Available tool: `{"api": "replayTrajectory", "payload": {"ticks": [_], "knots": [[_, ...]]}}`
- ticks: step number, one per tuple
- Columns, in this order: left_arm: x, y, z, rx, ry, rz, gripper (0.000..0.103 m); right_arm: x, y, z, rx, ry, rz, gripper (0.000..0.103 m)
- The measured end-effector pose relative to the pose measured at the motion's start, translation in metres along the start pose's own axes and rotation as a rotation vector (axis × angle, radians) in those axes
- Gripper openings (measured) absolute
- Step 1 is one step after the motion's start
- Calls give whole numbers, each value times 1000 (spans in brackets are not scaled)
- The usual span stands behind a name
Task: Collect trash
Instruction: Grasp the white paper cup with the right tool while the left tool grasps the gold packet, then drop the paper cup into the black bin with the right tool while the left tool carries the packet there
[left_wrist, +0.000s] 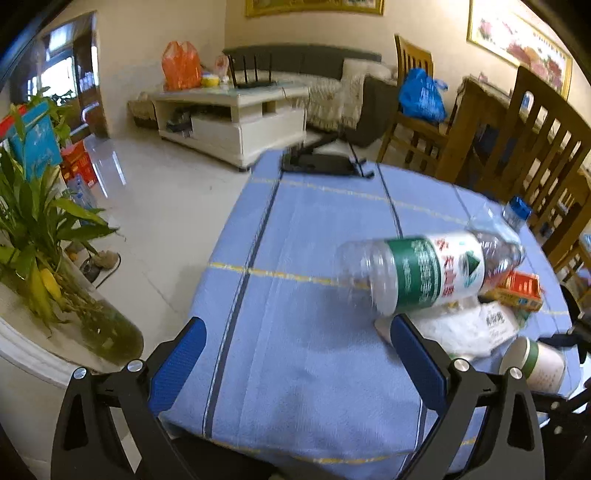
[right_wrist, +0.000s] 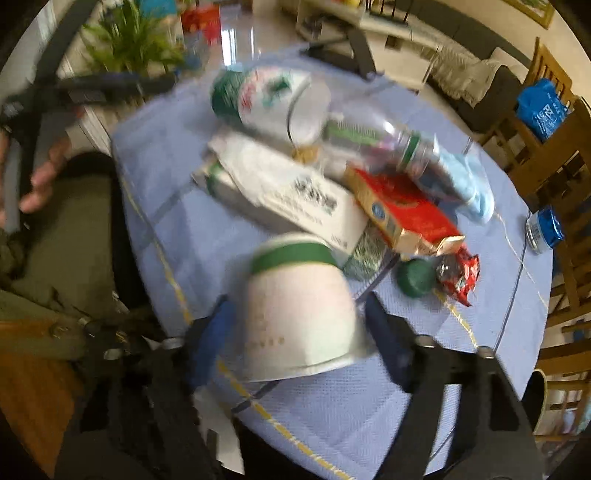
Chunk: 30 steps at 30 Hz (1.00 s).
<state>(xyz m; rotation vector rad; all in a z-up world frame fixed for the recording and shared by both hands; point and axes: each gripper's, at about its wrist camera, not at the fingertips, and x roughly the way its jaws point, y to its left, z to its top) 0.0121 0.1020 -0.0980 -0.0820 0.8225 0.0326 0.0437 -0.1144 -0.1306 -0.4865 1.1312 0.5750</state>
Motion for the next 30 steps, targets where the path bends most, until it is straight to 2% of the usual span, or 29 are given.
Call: {"api": "replayTrajectory", "payload": {"ticks": [2,5,8,10,12,14,15,16,18,20,22,25,26,27,30], "knots": [[-4,0,4,20,-47,17,97,-3,-3,-3,12,-8,13,60],[-7,-8,17,122,-97,26,97,-18,-16,-9,80,-51,65,59],[-4,-16,28,228,-89,-19,97,-35,-32,-20,159,-102,92,58],[-2,-20,31,282,-87,-23,97,-42,-41,-29,210,-134,118,58],[-3,-22,32,292,-86,-41,97,-52,-52,-38,280,-164,128,58],[-8,-28,26,287,-73,-104,97,-63,-78,-57,393,-213,91,58],[-8,-32,24,290,-68,-129,97,-74,-103,-75,493,-256,74,58],[-11,-42,17,304,-58,-186,97,-82,-121,-89,567,-288,69,58],[-14,-67,3,358,-38,-295,97,-103,-170,-135,778,-373,38,58],[-16,-92,-8,421,-27,-352,97,-114,-197,-167,899,-416,17,58],[-13,-120,-12,462,-5,-406,97,-125,-212,-193,951,-447,6,58],[-13,-169,-6,501,0,-451,97,-129,-213,-209,954,-454,-14,58],[-12,-184,-5,515,-7,-450,97,-128,-211,-212,952,-456,-16,58],[-9,-205,-6,555,-40,-418,97,-128,-210,-214,948,-462,-13,58],[9,-248,-20,711,-119,-271,97,-124,-204,-222,947,-493,11,58]]}}
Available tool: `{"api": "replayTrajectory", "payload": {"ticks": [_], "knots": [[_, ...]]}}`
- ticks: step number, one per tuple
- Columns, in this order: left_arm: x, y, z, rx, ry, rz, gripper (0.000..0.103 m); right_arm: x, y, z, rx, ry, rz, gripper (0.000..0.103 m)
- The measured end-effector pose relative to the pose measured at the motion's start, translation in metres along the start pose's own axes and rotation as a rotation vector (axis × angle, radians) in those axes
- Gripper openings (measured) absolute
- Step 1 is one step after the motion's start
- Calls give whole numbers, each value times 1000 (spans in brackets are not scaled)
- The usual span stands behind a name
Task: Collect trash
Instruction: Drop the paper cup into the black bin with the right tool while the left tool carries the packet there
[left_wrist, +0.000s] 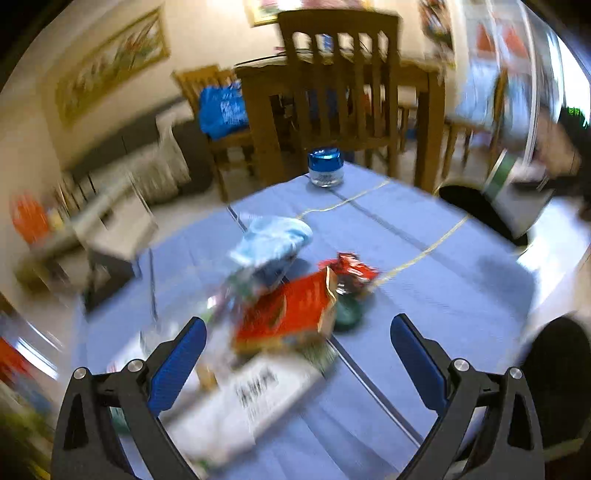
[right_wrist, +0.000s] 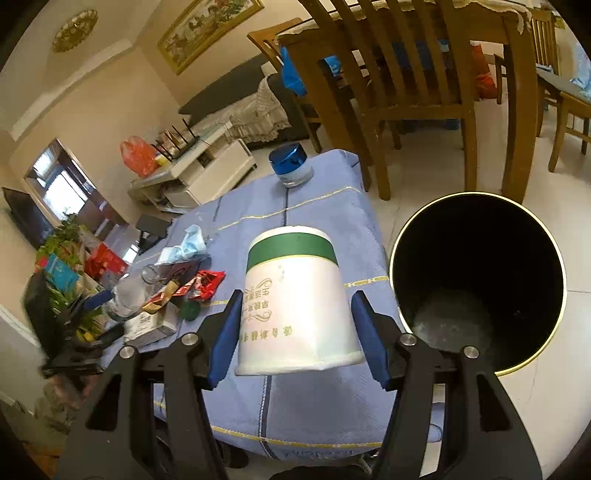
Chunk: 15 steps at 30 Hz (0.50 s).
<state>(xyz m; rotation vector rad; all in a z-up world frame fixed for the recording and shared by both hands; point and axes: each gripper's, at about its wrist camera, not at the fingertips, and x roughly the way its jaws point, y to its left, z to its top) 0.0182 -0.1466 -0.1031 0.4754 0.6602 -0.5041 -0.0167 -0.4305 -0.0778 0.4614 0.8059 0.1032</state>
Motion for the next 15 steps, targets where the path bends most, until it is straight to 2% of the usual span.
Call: {"api": "replayTrajectory", "payload": {"ticks": [2,3,4,5,6,7,8,13,15], "knots": [[20,-10,3,101,20,66,92,-4,-9,-4,15,-13,26,59],[32,-20,2,176,38,114,83,-4,-13,-7,22,-16,34,59],[41,-24,2,224,52,139,69,-6,-19,-9,36,-22,46,59],[47,-26,2,253,65,157,62,-7,-25,-10,51,-27,59,59],[52,-27,4,268,80,159,48,-8,-31,-12,65,-32,67,59],[57,-27,6,258,101,130,33,-9,-35,-11,73,-36,68,59],[59,-24,7,238,118,101,25,-10,-39,-12,81,-41,66,59],[55,-5,20,110,114,56,17,-19,-60,-19,128,-74,71,59],[40,10,26,21,86,-13,14,-25,-65,-18,137,-91,70,59]]}}
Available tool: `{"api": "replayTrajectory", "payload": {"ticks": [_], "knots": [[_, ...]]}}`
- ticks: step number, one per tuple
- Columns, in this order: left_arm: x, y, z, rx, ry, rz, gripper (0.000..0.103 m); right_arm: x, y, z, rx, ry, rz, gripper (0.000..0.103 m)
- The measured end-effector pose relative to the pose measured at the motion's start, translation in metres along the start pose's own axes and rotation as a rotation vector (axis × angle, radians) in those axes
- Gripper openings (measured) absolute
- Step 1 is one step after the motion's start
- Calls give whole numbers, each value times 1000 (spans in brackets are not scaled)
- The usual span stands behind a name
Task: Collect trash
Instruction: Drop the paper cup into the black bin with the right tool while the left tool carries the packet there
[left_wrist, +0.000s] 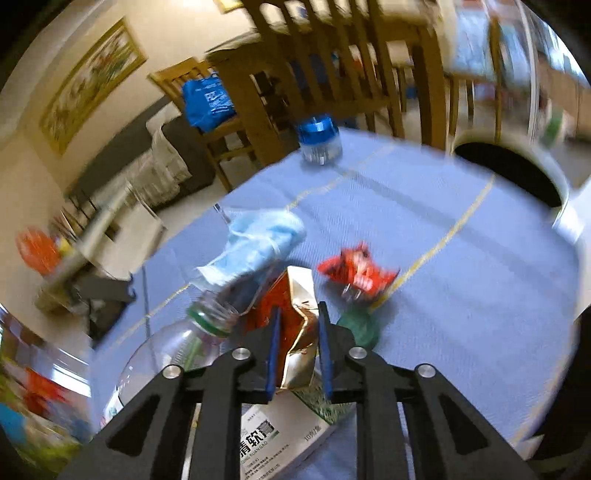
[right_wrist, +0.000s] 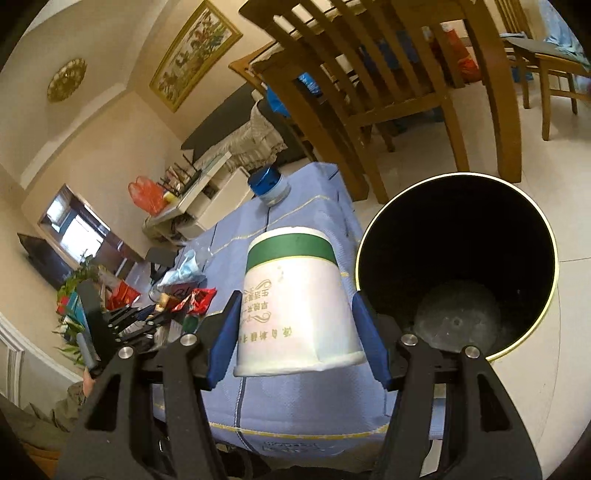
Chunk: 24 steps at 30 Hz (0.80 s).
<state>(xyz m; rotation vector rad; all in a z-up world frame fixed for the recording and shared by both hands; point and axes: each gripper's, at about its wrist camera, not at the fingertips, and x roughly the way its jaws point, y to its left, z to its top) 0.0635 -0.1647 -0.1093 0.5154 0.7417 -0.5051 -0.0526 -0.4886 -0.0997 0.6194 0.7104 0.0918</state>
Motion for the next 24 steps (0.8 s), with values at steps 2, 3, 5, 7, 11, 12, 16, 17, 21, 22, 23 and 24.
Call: {"api": "replayTrajectory", "payload": {"ticks": [2,3,5,7,11,12,16,17,21,22,23,24], "knots": [[-13,16,7,-88,-33,-72,13,-7,-4,0,0,-20,-14,59],[-17,23,10,-120,-42,-91,13,-11,-5,1,1,-32,-25,59],[-24,32,13,-170,-54,-108,13,-15,-9,2,10,-44,-30,59],[-33,37,16,-206,-69,-126,13,-19,-12,4,19,-55,-30,60],[-50,41,18,-238,-96,-169,13,-24,-15,8,16,-72,-56,60],[-56,42,15,-246,-97,-185,13,-25,-17,10,21,-77,-64,60],[-64,42,19,-266,-102,-218,13,-25,-28,21,18,-94,-148,60],[-64,39,21,-266,-100,-220,13,-23,-32,25,17,-92,-171,60],[-63,28,30,-258,-96,-241,13,3,-56,39,10,-38,-295,62],[-63,26,32,-254,-98,-245,13,15,-65,41,12,-5,-348,64],[-64,22,36,-248,-101,-247,13,22,-74,42,27,9,-393,64],[-64,19,40,-241,-103,-249,13,26,-79,43,34,16,-394,64]]}}
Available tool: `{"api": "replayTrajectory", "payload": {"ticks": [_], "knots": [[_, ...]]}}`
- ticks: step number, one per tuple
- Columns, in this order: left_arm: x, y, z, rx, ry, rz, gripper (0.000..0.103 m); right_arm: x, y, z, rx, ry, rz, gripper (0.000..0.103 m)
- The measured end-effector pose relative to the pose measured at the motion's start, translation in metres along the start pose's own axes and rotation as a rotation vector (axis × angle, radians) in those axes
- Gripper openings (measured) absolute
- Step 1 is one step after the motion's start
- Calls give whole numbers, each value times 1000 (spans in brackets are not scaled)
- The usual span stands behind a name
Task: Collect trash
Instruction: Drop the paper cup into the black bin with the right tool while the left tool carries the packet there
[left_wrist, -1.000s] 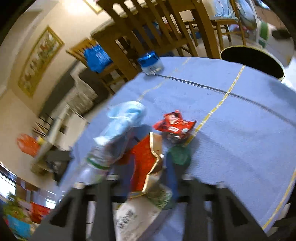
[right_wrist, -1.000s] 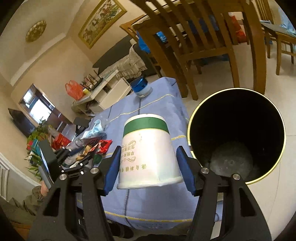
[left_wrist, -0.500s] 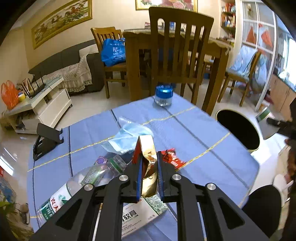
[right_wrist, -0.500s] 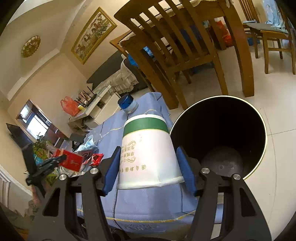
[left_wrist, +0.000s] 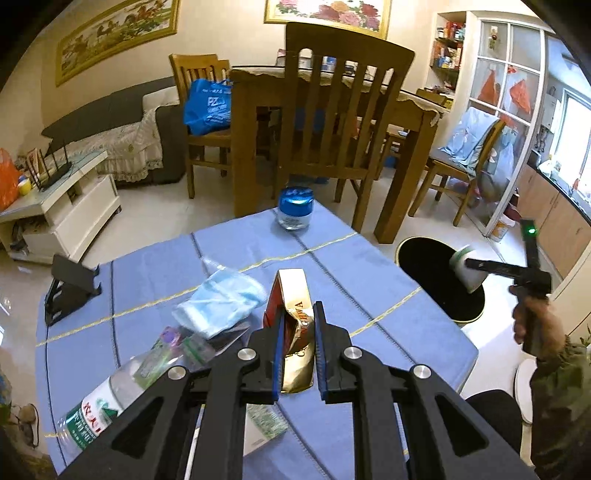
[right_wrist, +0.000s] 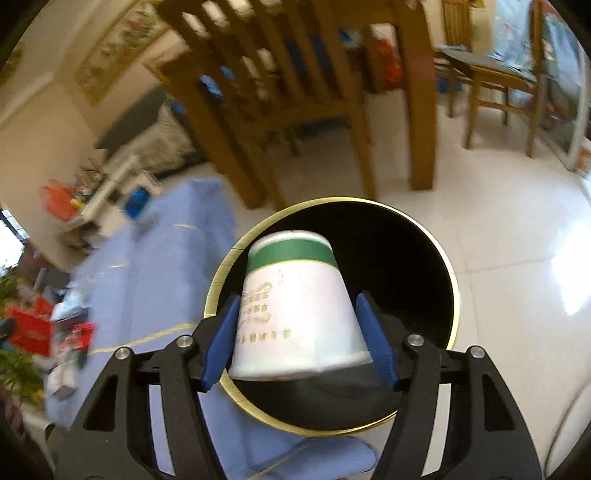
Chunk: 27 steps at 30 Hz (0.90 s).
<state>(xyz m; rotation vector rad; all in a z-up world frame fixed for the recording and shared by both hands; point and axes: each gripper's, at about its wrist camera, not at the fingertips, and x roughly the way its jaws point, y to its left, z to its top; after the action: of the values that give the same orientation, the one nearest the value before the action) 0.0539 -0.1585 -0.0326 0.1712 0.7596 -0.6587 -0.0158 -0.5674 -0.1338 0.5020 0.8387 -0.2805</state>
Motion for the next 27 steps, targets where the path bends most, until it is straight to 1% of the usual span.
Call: {"api": "replayTrajectory", "payload": {"ticks": [1,2,3,5,9,13,19,23,26,27], "knots": [[1,-8,4,12,-2,-11,13,2,-4,-1,9,-2,21,64],[2,-13,7,20,-3,-18,13,-2,-6,-3,14,-19,30,66],[4,-19,10,31,-4,-29,13,-10,-7,-5,17,-47,46,72],[13,-41,21,68,-4,-51,13,-24,-14,-10,31,-94,70,75],[40,-92,43,156,-3,-101,13,-51,-33,-23,75,-155,88,75],[73,-149,62,242,1,-158,13,-80,-55,-41,122,-189,80,75],[121,-223,73,354,29,-213,13,-110,-94,-64,177,-211,35,76],[148,-254,77,405,49,-226,13,-118,-114,-72,216,-218,24,77],[162,-269,77,433,62,-234,14,-118,-121,-74,229,-216,21,77],[166,-275,76,448,65,-239,17,-118,-121,-75,230,-215,19,77]]}}
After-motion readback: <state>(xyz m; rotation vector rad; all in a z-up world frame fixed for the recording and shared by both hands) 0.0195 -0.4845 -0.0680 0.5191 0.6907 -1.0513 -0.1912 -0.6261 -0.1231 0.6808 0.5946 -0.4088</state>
